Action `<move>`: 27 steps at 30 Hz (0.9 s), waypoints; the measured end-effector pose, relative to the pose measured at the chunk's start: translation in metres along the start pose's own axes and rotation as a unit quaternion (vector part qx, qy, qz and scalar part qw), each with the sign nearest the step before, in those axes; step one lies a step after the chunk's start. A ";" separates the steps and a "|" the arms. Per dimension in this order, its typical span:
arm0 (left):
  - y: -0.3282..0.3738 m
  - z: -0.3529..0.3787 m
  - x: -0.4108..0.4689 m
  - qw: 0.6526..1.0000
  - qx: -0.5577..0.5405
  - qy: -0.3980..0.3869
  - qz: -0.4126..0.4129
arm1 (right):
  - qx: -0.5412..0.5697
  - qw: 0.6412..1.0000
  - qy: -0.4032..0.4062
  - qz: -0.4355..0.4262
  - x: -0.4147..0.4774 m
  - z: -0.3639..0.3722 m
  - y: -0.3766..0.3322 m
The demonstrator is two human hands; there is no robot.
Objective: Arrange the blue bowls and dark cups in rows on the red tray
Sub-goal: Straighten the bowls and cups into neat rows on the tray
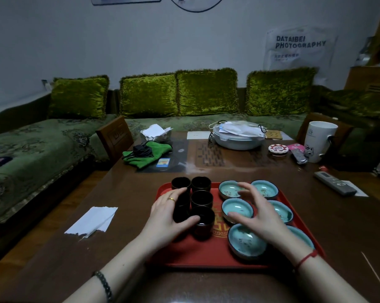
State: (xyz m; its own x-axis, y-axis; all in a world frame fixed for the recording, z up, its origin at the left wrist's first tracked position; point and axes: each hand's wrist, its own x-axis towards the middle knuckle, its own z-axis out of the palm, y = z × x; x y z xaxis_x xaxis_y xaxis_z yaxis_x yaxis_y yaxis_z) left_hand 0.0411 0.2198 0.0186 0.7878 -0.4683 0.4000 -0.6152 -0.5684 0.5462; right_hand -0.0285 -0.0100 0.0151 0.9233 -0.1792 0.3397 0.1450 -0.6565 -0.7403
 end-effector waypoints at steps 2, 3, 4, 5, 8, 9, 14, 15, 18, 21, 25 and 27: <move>0.012 0.007 0.014 1.000 0.016 -0.011 0.018 | -0.016 1.000 0.010 0.022 0.001 -0.017 0.011; 0.017 0.011 0.022 0.999 0.024 -0.018 0.022 | -0.025 0.999 0.014 0.031 0.002 -0.026 0.016; 0.022 0.015 0.029 0.999 0.033 -0.027 0.024 | -0.033 0.999 0.017 0.039 0.004 -0.034 0.022; 0.026 0.020 0.037 0.998 0.045 -0.039 0.027 | -0.040 0.998 0.018 0.048 0.005 -0.041 0.028; 0.035 0.036 0.061 0.991 0.092 -0.087 0.036 | -0.068 0.995 0.012 0.077 0.011 -0.061 0.045; 0.036 0.041 0.069 0.988 0.109 -0.105 0.035 | -0.078 0.993 0.008 0.084 0.014 -0.067 0.051; 0.037 0.060 0.103 0.966 0.193 -0.168 0.027 | -0.092 0.988 -0.013 0.127 0.027 -0.083 0.078; 0.038 0.063 0.109 0.963 0.202 -0.173 0.029 | -0.090 0.987 -0.017 0.135 0.030 -0.084 0.083; 0.039 0.074 0.124 0.957 0.219 -0.186 0.042 | -0.083 0.986 -0.027 0.144 0.042 -0.086 0.094; 0.037 0.082 0.134 0.943 0.247 -0.214 0.059 | -0.073 0.986 -0.037 0.143 0.052 -0.083 0.101; 0.029 0.087 0.145 0.919 0.287 -0.263 0.064 | -0.059 0.986 -0.058 0.142 0.062 -0.077 0.108; 0.026 0.089 0.149 0.914 0.289 -0.278 0.056 | -0.050 0.986 -0.065 0.143 0.066 -0.074 0.110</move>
State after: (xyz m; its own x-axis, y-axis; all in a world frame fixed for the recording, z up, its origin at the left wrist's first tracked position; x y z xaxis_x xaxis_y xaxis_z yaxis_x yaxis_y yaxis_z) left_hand 0.1395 0.0751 0.0266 0.6810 -0.7261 -0.0948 -0.7305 -0.6827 -0.0188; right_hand 0.0223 -0.1483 -0.0014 0.9603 -0.2755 0.0434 -0.1569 -0.6625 -0.7325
